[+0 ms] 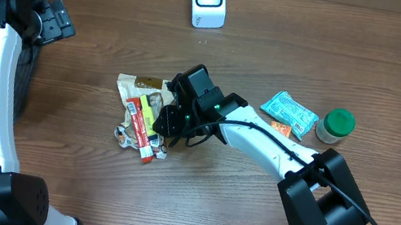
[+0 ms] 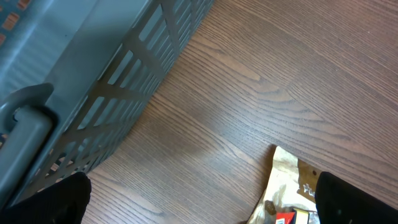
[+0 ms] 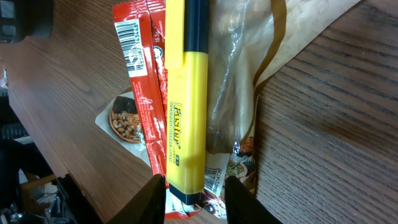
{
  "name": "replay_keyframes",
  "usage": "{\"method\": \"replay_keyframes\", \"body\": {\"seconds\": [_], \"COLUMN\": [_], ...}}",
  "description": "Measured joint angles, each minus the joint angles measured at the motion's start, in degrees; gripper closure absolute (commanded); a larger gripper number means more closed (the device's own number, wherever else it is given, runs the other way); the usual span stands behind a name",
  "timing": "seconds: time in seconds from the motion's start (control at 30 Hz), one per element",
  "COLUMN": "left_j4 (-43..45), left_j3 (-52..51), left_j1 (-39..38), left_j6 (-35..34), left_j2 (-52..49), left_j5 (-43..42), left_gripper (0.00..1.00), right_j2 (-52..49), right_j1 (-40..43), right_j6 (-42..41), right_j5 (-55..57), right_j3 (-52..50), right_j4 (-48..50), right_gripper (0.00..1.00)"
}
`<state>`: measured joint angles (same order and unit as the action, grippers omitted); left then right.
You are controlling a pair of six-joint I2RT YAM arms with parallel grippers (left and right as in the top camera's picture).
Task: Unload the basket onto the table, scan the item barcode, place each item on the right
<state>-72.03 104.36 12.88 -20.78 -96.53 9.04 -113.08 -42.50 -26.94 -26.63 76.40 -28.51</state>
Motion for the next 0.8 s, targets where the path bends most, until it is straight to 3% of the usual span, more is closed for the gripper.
{"method": "replay_keyframes", "body": {"seconds": [0.6, 0.8], "left_j4": [0.0, 0.0], "left_j3": [0.0, 0.0], "left_j1": [0.0, 0.0], "left_j6": [0.0, 0.0], "left_j2": [0.0, 0.0], "left_j5": [0.0, 0.0], "left_gripper": [0.0, 0.0], "right_j2": [-2.7, -3.1], "right_j1": [-3.6, -3.6], "right_j6": [0.0, 0.0], "right_j5": [2.1, 2.2], "right_j3": [0.0, 0.0], "right_j4": [1.0, 1.9], "right_gripper": [0.67, 0.73]}}
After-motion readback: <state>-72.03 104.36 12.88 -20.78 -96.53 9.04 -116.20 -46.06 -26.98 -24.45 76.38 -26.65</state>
